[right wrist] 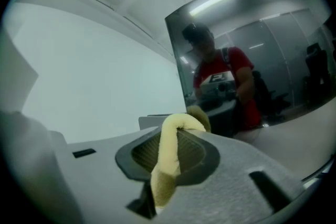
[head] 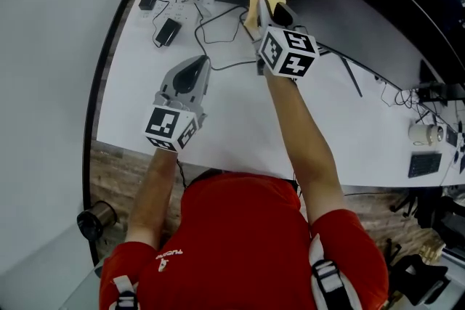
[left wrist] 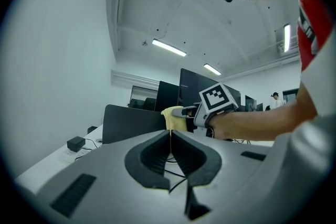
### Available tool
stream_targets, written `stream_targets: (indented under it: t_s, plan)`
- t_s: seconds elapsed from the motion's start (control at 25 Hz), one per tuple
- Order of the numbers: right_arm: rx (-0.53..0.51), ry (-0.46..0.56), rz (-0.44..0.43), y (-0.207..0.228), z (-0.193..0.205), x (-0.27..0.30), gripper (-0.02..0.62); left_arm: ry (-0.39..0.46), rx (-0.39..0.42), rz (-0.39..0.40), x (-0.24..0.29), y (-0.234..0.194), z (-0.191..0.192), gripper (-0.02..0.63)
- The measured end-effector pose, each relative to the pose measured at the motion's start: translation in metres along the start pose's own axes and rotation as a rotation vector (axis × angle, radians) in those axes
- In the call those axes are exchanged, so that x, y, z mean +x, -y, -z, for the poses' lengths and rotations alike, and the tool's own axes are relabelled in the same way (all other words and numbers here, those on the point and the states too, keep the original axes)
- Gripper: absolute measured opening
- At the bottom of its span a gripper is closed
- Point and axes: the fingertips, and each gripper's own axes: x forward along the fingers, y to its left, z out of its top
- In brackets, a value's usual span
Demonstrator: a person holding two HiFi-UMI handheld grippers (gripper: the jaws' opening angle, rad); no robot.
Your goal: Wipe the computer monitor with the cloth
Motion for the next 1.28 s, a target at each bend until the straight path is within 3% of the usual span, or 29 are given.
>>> stream_targets:
  t_s: [0.6, 1.28]
  plan:
    - [-0.043, 0.071, -0.004, -0.018, -0.09, -0.017, 0.058, 0.043, 0.006, 0.08, 0.02, 0.013, -0.037, 0.011]
    - [-0.037, 0.211, -0.017, -0.033, -0.191, -0.035, 0.058, 0.029, 0.039, 0.157, 0.027, 0.04, -0.048, 0.011]
